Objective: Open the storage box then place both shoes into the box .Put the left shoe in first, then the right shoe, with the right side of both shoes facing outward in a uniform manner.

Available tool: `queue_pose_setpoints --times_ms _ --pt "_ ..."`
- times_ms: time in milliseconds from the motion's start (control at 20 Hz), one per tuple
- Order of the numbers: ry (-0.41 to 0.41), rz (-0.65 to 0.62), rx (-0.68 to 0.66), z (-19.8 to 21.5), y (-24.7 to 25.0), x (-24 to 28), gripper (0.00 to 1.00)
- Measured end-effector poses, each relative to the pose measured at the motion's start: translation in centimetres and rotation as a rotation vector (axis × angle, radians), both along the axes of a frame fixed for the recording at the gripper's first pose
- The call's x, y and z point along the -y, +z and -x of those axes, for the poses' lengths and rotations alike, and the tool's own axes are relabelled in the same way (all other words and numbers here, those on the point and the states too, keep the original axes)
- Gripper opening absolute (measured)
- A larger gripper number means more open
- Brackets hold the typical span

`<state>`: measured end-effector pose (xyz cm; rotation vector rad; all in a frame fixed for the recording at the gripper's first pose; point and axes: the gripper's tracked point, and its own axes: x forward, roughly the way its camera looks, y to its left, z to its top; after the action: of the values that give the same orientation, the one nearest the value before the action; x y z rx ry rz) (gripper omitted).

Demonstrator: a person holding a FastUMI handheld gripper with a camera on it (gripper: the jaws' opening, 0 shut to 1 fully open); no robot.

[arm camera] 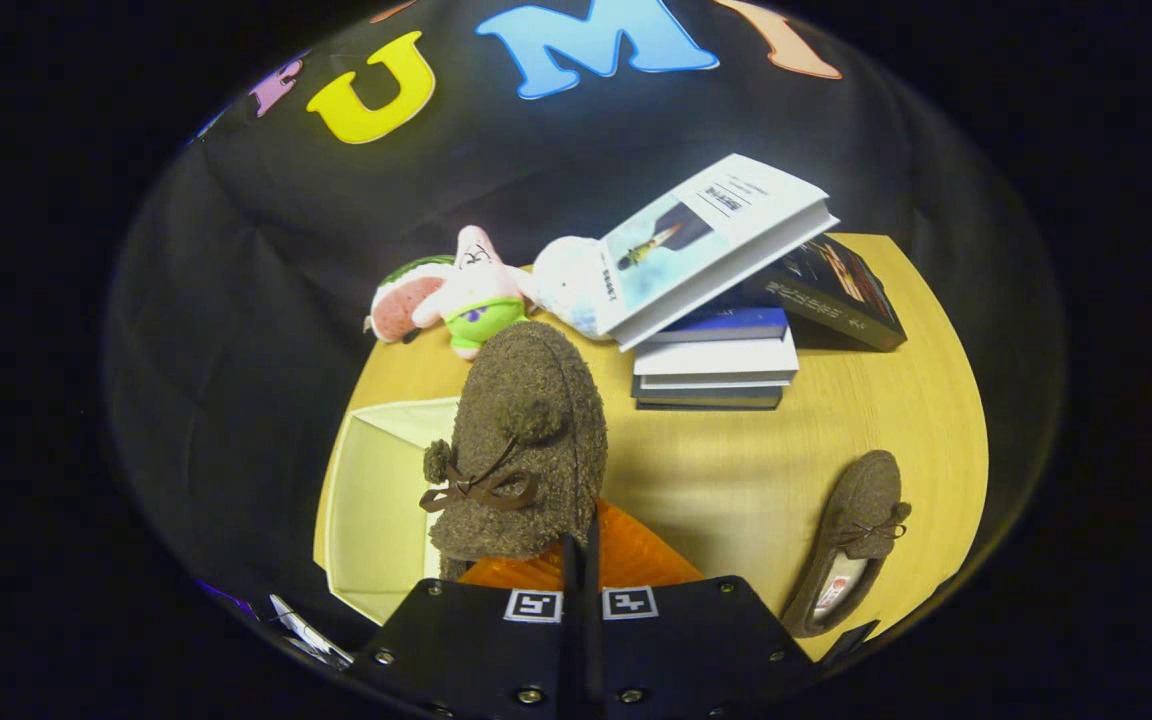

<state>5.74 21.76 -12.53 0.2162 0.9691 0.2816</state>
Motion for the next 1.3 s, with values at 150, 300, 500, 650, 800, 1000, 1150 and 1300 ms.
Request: queue_pose_setpoints --times_ms 150,300,500,650,800,1000,1150,1300 --pt "0.041 -0.038 0.016 0.1 2.6 -4.0 0.00" --pt "0.084 -0.048 0.000 0.2 2.8 -8.0 0.00" --pt "0.135 -0.028 -0.047 1.0 0.2 -13.4 0.00" --pt "0.151 0.013 -0.104 1.6 -3.5 -16.2 0.00" --pt "0.148 0.098 -0.169 1.6 -8.5 -18.0 0.00" --pt "0.142 0.172 -0.253 1.9 -13.9 -19.9 0.00" --pt "0.161 0.246 -0.255 1.7 -16.4 -20.3 0.00" --pt "0.160 0.273 -0.271 1.9 -18.1 -20.2 0.01"
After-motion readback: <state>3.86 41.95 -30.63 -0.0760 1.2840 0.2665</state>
